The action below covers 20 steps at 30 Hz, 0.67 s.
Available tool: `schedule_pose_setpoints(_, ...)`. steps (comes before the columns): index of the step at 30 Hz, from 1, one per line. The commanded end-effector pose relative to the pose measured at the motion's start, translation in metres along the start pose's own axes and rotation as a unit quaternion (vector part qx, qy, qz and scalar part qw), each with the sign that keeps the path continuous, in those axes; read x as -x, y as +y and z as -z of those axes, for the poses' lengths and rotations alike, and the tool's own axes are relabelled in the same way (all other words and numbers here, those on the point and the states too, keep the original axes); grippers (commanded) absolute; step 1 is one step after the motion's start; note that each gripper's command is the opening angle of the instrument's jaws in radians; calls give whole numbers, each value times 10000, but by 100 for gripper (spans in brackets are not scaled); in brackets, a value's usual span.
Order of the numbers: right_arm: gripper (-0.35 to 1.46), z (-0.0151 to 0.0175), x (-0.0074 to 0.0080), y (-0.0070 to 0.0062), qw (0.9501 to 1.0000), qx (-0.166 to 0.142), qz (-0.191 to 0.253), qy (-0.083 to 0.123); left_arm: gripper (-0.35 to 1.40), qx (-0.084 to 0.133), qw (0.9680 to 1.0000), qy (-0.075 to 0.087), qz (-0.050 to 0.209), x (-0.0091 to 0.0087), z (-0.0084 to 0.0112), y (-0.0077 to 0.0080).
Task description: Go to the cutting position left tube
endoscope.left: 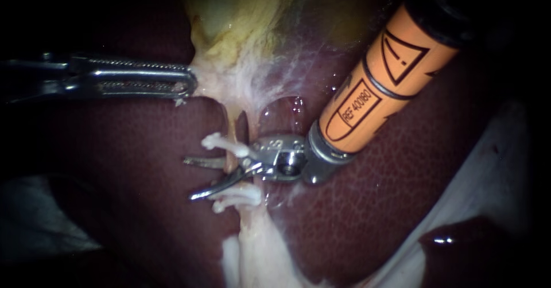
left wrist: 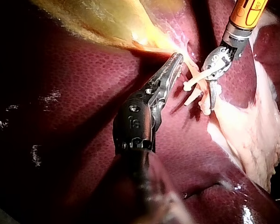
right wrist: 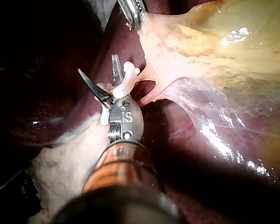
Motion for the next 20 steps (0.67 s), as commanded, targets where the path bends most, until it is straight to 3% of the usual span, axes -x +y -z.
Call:
schedule_pose_setpoints(1, 130, -1, -3, -5, 10000, -57, 19, 37, -35, 4, 10000, 1, -2, 0, 0, 0)
schedule_pose_setpoints(7, 130, -1, -15, -16, 9998, -146, 13, 150, -35, 4, 10000, 1, -2, 0, 1, 0)
schedule_pose_setpoints(20, 130, 1, -16, -14, 9998, -142, 5, 156, -35, 5, 10000, 1, -2, 0, 1, 0)
